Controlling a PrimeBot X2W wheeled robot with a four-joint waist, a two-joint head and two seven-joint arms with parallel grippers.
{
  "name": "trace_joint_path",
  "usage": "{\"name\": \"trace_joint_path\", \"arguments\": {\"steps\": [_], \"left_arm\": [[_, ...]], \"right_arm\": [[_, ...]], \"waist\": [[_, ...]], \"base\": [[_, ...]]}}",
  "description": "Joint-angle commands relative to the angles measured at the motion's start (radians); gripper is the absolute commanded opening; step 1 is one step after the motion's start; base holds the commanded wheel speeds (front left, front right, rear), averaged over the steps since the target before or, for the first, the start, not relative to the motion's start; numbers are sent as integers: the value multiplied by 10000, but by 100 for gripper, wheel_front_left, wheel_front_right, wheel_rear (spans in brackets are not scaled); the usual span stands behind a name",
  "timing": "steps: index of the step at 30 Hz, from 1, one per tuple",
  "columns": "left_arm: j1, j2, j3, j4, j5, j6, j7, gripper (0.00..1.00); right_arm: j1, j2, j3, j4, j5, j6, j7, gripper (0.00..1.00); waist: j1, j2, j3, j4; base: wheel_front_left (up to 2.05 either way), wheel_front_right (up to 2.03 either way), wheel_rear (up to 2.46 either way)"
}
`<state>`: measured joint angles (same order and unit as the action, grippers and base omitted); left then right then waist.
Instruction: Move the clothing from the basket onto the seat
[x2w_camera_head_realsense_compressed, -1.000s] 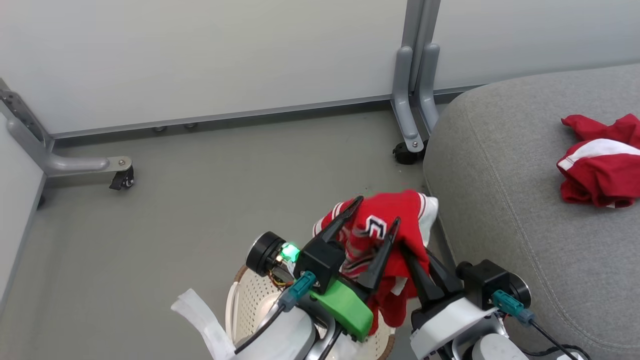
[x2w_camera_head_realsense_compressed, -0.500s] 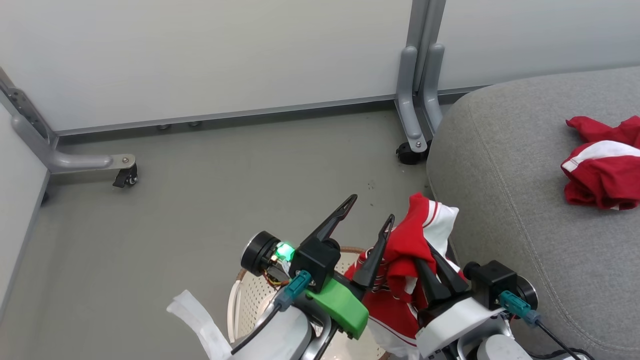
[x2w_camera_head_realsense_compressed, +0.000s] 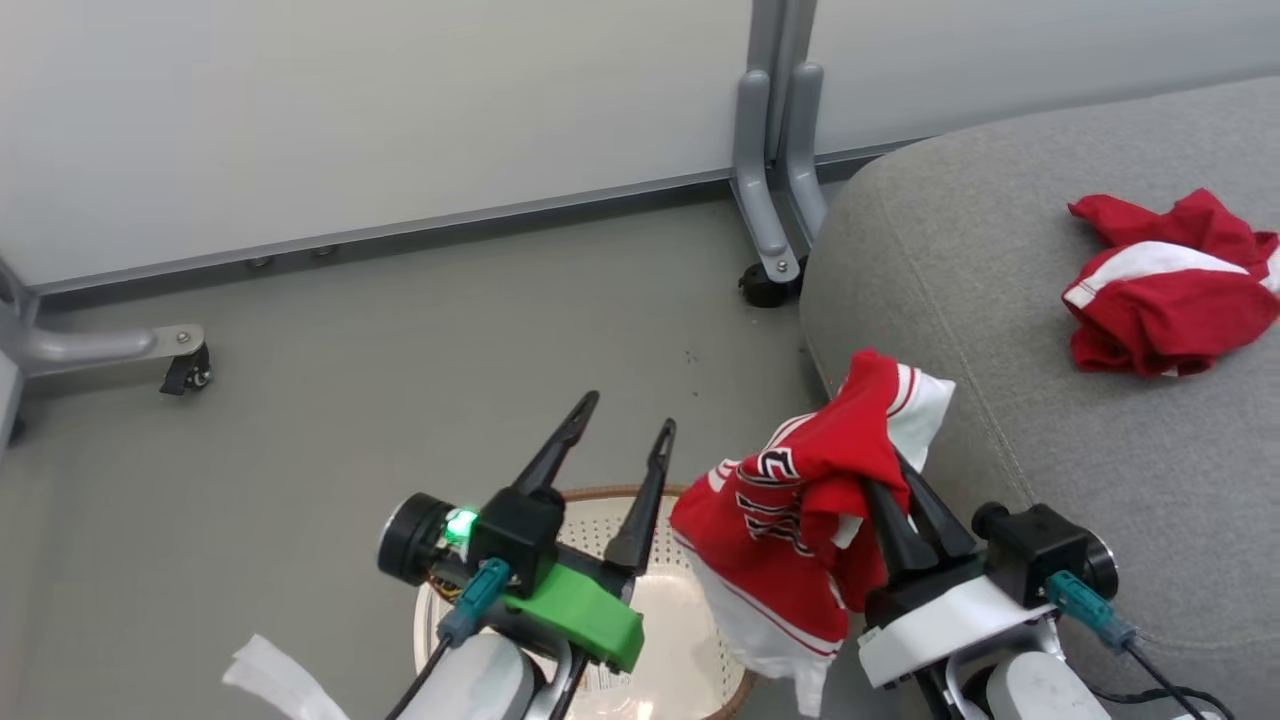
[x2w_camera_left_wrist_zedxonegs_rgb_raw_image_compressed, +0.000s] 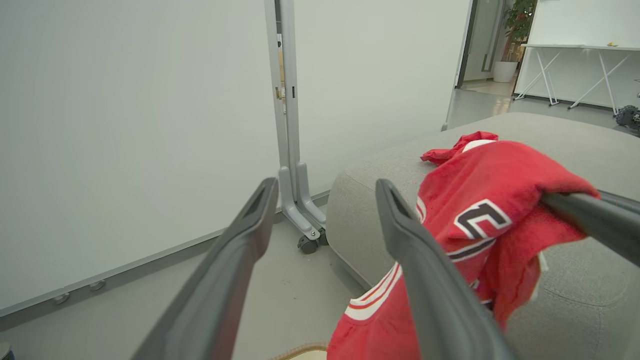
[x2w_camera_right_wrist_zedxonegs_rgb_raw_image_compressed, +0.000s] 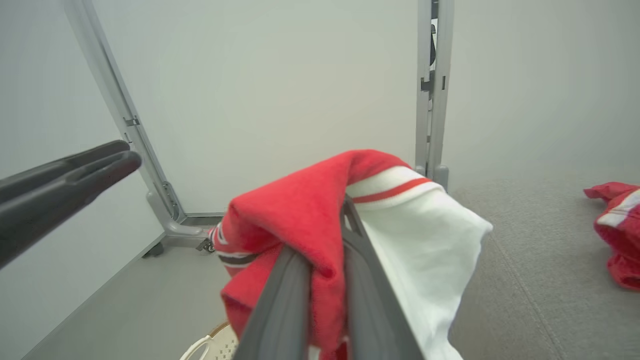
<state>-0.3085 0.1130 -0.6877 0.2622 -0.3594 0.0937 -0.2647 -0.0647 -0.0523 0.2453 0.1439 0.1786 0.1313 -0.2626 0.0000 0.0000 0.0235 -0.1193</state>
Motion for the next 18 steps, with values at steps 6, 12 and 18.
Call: {"name": "trace_joint_path", "arguments": {"steps": [6,12,18], "left_arm": [[1003,419,997,-972,466,-91,7,100],[1892,633,1749,-1810,1166,-196,7,100],[2680,811,2097,-2184,1800,-450,7,100]], "right_arm": [[406,-11,-427,-1024,-148,-10,-31,0],[869,-3,-682,-1926,-62,-10,-32,0],[1500,7,-1092,-2786,126,-10,-32,0]], "waist": [[0,0,491,-1412],[0,0,848,-2507],[0,0,1035,-3384]], "base": [[0,0,0],[0,0,0],[0,0,0]]}}
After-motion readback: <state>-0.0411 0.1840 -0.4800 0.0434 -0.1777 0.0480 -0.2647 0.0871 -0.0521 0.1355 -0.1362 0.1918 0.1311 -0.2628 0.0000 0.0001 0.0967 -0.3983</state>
